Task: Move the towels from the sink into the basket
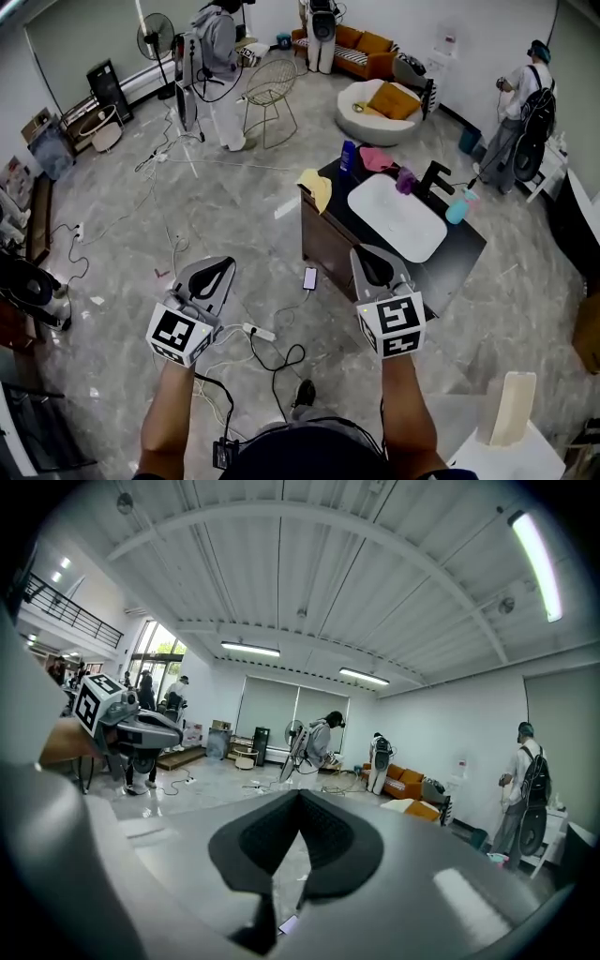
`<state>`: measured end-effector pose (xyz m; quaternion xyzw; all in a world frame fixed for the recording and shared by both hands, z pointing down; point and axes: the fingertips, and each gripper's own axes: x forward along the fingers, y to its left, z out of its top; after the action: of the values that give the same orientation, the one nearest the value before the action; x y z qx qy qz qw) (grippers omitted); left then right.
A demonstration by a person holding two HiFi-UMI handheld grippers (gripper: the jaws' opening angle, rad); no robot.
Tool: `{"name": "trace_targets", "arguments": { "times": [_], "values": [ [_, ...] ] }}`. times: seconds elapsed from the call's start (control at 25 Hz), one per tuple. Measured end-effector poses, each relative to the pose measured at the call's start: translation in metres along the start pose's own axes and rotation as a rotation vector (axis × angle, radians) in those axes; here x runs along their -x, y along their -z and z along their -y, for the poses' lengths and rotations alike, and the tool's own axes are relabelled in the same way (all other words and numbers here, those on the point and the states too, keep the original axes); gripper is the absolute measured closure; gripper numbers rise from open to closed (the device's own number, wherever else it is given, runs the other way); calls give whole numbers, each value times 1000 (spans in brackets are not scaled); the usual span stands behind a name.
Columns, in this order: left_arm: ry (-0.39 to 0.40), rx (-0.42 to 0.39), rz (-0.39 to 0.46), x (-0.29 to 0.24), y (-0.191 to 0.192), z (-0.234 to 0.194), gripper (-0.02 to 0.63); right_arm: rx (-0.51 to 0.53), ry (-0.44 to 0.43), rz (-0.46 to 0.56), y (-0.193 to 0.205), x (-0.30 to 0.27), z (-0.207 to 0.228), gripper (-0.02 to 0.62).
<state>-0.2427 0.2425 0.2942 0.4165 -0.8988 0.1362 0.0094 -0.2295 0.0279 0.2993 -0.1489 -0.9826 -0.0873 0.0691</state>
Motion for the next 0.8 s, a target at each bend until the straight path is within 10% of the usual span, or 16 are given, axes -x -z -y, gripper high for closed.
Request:
{"name": "trace_targets", "arguments": {
  "times": [0.8],
  "values": [
    [145, -42, 57, -67, -4, -102, 600, -47, 148, -57, -6, -74, 6, 584]
  ]
}}
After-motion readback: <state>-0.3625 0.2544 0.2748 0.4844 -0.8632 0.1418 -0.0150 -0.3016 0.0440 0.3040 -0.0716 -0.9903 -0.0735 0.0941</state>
